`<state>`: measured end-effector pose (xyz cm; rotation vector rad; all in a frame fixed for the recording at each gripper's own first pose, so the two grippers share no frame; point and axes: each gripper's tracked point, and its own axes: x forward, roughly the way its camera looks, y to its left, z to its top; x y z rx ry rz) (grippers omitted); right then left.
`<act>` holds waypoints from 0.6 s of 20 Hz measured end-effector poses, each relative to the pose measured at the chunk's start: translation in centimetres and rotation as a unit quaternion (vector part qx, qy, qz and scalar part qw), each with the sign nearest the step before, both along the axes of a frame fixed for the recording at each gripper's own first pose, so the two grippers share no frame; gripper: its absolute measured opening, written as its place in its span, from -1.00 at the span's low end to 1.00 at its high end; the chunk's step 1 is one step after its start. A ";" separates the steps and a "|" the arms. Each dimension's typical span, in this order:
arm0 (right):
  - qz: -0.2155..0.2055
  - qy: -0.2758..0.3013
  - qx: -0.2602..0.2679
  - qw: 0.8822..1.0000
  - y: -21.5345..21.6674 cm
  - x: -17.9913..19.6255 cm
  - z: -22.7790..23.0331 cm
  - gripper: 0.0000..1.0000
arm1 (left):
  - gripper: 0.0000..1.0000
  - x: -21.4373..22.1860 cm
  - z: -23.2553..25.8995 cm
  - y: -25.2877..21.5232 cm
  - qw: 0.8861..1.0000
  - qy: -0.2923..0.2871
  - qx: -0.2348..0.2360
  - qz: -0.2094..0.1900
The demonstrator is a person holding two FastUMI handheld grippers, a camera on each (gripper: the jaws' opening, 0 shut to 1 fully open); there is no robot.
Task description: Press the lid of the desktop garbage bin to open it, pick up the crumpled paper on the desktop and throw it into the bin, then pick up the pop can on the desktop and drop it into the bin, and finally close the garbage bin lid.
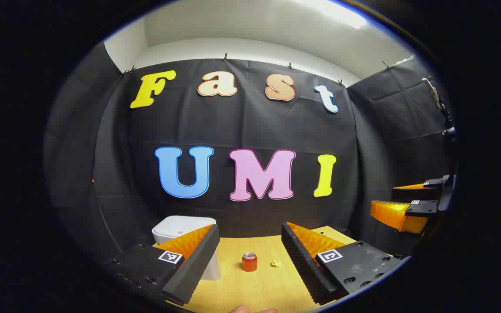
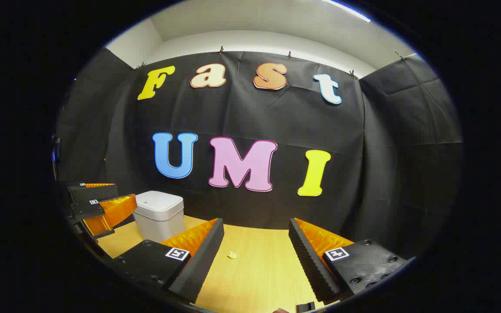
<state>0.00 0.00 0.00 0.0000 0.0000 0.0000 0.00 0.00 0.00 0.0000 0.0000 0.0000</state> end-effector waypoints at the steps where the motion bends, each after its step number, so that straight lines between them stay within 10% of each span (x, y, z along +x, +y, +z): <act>1: 0.001 0.001 -0.002 1.000 -0.1 0.2 -0.1 0.92 | 0.92 0.1 0.0 0.1 1.000 0.000 0.003 0.001; 12: 0.017 0.004 0.010 1.000 0.9 1.4 -0.3 0.93 | 0.93 1.0 -0.3 0.3 1.000 0.001 0.012 -0.003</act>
